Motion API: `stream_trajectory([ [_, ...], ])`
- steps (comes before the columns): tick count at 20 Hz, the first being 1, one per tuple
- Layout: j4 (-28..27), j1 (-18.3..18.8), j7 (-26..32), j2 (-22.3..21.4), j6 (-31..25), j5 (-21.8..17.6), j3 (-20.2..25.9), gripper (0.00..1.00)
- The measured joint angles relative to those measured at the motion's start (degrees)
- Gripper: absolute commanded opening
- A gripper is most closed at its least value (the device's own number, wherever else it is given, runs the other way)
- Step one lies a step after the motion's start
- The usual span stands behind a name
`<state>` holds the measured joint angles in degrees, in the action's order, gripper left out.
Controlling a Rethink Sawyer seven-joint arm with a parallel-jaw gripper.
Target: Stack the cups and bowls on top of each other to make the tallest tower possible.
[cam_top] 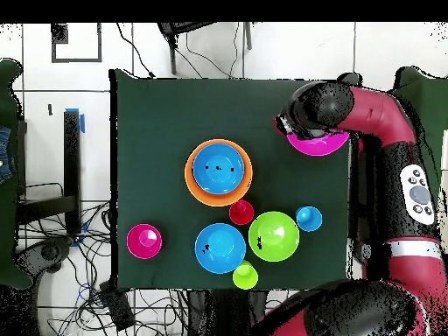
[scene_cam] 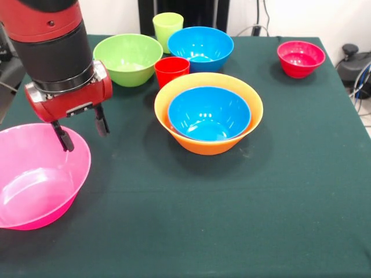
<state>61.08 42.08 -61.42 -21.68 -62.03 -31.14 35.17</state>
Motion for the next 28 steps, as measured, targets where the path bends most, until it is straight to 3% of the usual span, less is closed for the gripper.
stream_trajectory([
  [12, 1.9, 2.8, 0.0, 1.1, 2.2, 0.0, 0.0, 1.0],
  [28, 0.2, 3.5, 0.0, 6.9, 2.2, 0.0, 0.5, 1.0],
])
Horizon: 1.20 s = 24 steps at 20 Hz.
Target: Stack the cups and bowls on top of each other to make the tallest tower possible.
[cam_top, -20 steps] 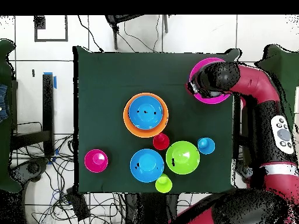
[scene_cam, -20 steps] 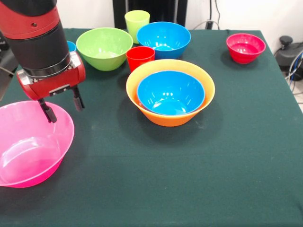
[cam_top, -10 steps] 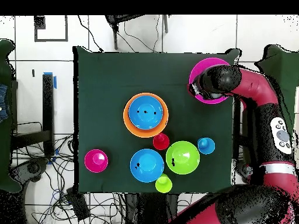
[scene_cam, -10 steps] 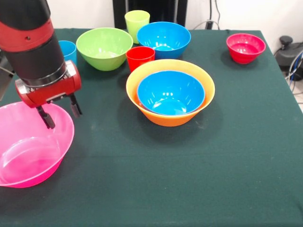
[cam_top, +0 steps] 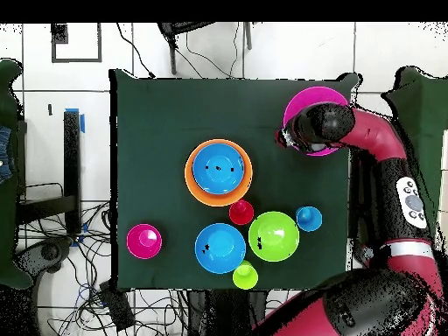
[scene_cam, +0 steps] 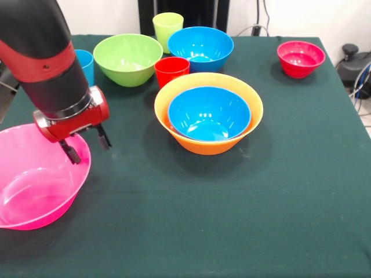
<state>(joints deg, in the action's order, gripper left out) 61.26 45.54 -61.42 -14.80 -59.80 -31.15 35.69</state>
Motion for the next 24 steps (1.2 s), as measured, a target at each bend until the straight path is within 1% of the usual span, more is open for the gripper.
stream_trajectory([
  [10, 0.0, 0.6, 0.0, 1.4, 0.0, 0.3, 0.8, 1.0],
  [11, 0.0, 0.6, 0.0, 1.5, 0.0, 0.3, 0.8, 0.0],
  [12, 0.0, 0.7, 0.0, 1.4, 0.0, 0.4, 0.9, 0.0],
  [13, -0.1, 0.7, 0.0, 1.4, 0.0, 0.5, 1.0, 1.0],
  [17, -0.1, 0.8, 0.0, 1.4, 0.0, 0.6, 1.1, 1.0],
  [18, -0.1, 0.9, 0.0, 1.4, 0.0, 0.6, 1.1, 0.0],
  [20, -0.4, 1.0, 0.0, 1.0, 0.0, 0.9, 1.5, 0.0],
  [21, -0.8, 1.1, 0.0, 0.9, 0.0, 1.0, 1.5, 1.0],
  [24, -1.0, 1.1, 0.0, 1.1, 0.0, 1.2, 1.6, 1.0],
])
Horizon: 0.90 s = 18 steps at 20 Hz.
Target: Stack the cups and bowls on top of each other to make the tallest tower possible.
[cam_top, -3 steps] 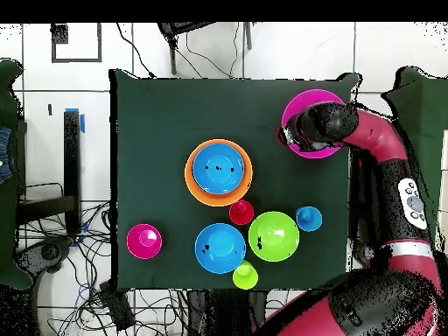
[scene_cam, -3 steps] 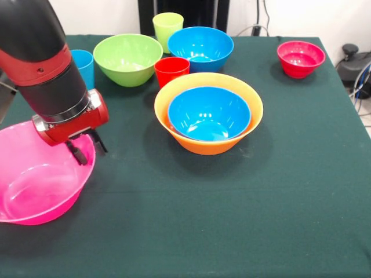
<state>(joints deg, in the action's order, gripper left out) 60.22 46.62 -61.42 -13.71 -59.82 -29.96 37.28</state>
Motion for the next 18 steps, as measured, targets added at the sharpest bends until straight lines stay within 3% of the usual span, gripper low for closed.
stream_trajectory([
  [1, -0.1, 0.0, 0.0, 0.1, 0.0, 0.1, 0.0, 0.0],
  [3, -0.2, 0.0, 0.0, -0.1, 0.0, 0.2, 0.1, 0.0],
  [4, -0.4, 0.1, 0.0, -0.3, 0.0, 0.5, 0.1, 1.0],
  [5, -0.4, 0.1, 0.0, -0.2, 0.0, 0.6, 0.1, 1.0],
  [6, -0.4, 0.1, 0.0, -0.2, 0.0, 0.7, 0.1, 0.0],
  [18, -1.3, -0.3, 0.0, -0.5, 0.0, 0.8, 0.1, 0.0],
])
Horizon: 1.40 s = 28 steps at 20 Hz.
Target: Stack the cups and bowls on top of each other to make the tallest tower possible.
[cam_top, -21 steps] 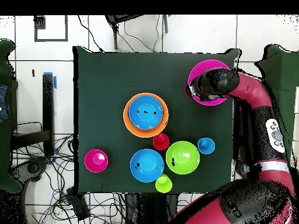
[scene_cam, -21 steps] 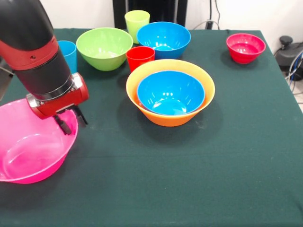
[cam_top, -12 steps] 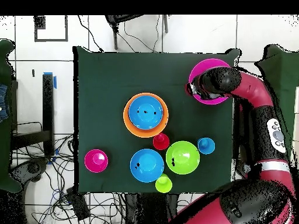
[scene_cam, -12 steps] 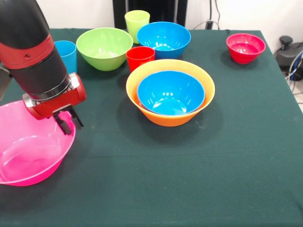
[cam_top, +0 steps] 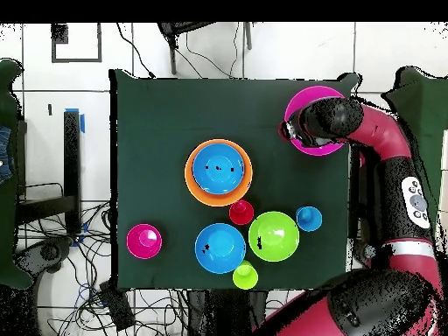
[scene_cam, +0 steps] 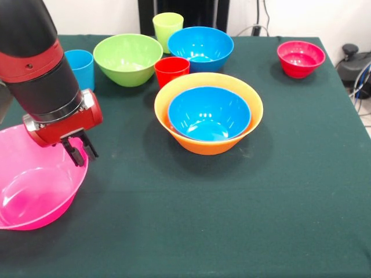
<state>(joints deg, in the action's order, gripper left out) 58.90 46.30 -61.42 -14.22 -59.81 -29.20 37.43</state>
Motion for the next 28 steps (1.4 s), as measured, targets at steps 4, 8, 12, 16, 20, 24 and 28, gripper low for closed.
stream_trajectory([
  [4, -0.6, -0.3, 0.0, 0.0, 0.0, 0.0, 0.0, 0.0],
  [8, -1.3, -0.8, 0.0, -0.1, 0.0, -0.1, 0.0, 0.0],
  [12, -1.5, -1.1, 0.0, -0.3, 0.0, -0.3, 0.0, 0.0],
  [16, -1.3, -1.0, 0.0, -0.9, 0.7, -0.5, 0.0, 0.0],
  [20, -0.3, -0.7, 0.0, -1.6, 4.6, -1.4, 0.0, 0.0],
  [24, 2.3, -0.2, 0.0, -3.1, 13.1, -4.0, 0.0, 0.0],
  [28, 4.9, -0.2, 0.0, -4.8, 22.5, -6.6, -0.4, 0.0],
])
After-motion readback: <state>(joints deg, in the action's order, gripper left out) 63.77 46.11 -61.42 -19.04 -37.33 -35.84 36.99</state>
